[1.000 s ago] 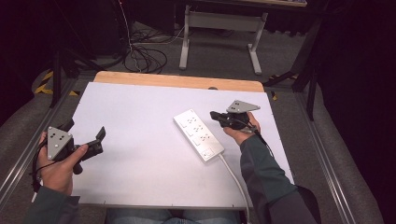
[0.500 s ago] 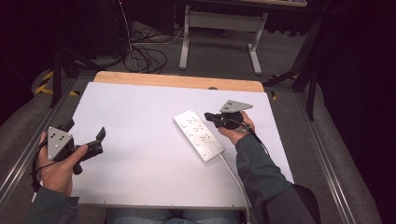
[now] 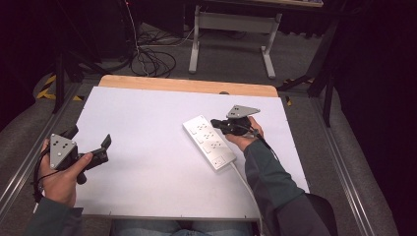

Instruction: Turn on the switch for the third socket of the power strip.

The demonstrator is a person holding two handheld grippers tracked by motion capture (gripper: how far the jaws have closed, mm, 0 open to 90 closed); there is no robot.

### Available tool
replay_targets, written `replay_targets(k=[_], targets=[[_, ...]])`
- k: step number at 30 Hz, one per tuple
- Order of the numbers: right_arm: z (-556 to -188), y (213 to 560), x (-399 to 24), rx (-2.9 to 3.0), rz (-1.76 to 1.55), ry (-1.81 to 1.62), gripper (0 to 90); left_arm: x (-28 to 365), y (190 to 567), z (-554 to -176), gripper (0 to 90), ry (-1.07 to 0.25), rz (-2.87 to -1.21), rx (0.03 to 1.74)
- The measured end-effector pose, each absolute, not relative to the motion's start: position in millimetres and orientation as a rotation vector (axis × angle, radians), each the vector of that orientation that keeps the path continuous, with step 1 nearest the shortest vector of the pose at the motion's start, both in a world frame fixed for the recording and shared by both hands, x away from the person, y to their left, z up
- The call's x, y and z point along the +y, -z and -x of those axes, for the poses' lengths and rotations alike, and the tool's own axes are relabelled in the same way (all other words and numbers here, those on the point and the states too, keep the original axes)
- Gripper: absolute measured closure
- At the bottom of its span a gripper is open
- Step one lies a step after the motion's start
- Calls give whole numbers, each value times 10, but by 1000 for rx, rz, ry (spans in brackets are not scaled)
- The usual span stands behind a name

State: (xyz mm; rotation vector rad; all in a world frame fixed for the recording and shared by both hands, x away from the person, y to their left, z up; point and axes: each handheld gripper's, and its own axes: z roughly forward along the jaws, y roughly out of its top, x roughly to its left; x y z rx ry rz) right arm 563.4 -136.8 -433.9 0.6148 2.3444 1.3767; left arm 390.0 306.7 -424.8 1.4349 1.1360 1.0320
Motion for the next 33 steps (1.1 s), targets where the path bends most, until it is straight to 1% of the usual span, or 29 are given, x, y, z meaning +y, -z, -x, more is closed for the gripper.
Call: replay_targets(k=[33], targets=[[-5691,4412,-1154,2410,-564,-1340,900,3080,4251,-3860,8,-1042,-1444,1134]])
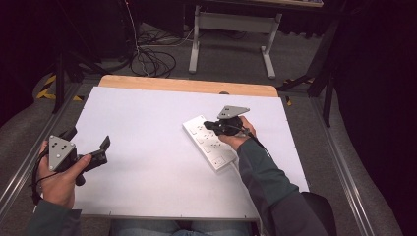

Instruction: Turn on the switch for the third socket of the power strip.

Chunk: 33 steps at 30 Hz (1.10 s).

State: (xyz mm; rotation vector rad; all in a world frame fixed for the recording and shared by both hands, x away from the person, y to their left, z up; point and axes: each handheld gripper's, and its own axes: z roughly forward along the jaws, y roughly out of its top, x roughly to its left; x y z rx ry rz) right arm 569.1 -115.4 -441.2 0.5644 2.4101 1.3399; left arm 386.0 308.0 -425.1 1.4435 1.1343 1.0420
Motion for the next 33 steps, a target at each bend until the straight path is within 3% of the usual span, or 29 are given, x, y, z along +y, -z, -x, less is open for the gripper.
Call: replay_targets(k=[33], targets=[[-5818,4559,-813,2542,-505,-1222,900,3124,4252,-3775,9,-1059,-1432,1154]])
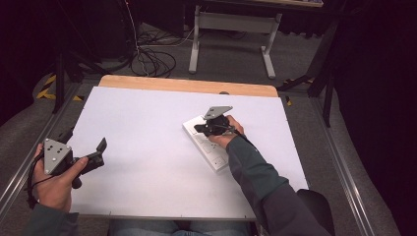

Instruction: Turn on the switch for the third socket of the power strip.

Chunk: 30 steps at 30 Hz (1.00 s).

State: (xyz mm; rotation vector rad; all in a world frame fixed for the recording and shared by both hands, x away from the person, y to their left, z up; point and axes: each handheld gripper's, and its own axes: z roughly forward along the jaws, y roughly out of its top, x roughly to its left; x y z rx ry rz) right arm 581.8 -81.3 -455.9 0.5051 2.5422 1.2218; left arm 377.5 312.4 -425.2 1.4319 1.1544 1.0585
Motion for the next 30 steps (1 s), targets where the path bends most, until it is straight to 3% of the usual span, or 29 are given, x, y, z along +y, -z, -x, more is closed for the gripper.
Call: replay_targets(k=[30], targets=[[-5872,4648,-662,2574,-496,-1144,900,3154,4255,-3735,9,-1067,-1432,1164]])
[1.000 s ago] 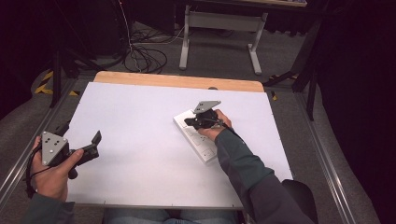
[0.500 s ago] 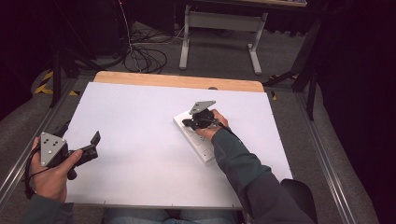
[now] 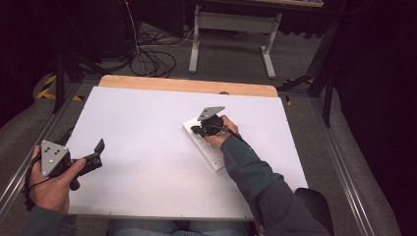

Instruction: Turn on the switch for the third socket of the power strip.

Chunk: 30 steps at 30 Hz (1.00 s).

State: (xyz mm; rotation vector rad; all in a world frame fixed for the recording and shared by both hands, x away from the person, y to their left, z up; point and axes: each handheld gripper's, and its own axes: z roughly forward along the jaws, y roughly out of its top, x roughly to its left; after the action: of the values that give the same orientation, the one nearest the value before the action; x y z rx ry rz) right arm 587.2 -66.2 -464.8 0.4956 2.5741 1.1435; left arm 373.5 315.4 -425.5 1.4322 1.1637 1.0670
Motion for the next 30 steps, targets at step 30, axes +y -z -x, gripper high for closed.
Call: replay_targets(k=[30], targets=[[-5838,4668,-660,2565,-540,-1144,900,3146,4255,-3741,10,-1062,-1430,1159]])
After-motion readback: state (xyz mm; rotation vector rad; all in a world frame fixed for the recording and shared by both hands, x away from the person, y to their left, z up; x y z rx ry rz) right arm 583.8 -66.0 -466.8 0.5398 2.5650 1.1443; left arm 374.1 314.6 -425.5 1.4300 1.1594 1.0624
